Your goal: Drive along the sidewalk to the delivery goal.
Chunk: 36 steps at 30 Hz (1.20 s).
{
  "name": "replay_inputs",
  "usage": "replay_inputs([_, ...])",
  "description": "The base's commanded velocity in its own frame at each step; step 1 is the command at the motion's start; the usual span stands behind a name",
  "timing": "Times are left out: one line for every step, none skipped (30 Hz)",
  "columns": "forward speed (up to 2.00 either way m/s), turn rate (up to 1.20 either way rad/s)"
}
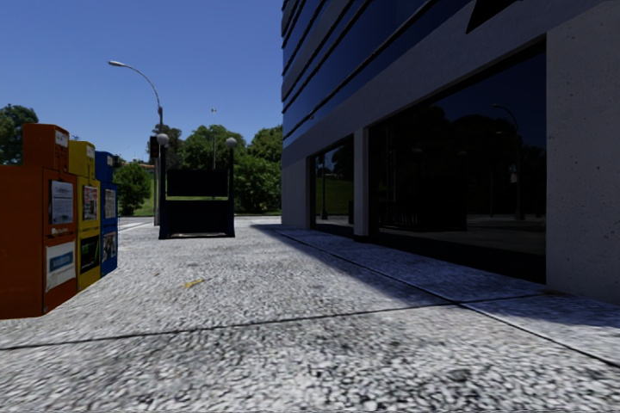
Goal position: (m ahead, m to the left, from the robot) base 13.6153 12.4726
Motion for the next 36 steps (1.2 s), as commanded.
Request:
replay_inputs([1.31, 0.00])
replay_inputs([2.00, 0.00])
replay_inputs([2.00, 0.00])
replay_inputs([2.00, 0.00])
replay_inputs([2.00, 0.00])
replay_inputs([2.00, 0.00])
replay_inputs([2.00, 0.00])
replay_inputs([2.00, 0.00])
replay_inputs([2.00, 0.00])
replay_inputs([2.00, 0.00])
replay_inputs([2.00, 0.00])
replay_inputs([2.00, 0.00])
replay_inputs([2.00, 0.00])
replay_inputs([2.00, 0.00])
replay_inputs([2.00, 0.00])
replay_inputs([2.00, 0.00])
replay_inputs([2.00, 0.00])
replay_inputs([2.00, 0.00])
replay_inputs([2.00, 0.00])
replay_inputs([2.00, 0.00])
replay_inputs([2.00, 0.00])
replay_inputs([2.00, 0.00])
replay_inputs([2.00, 0.00])
replay_inputs([2.00, 0.00])
replay_inputs([2.00, 0.00])
replay_inputs([2.00, 0.00])
replay_inputs([2.00, 0.00])
replay_inputs([2.00, 0.00])
replay_inputs([2.00, 0.00])
replay_inputs([2.00, 0.00])
replay_inputs([2.00, 0.00])
replay_inputs([2.00, 0.00])
replay_inputs([2.00, 0.00])
replay_inputs([2.00, 0.00])
replay_inputs([2.00, 0.00])
replay_inputs([2.00, 0.00])
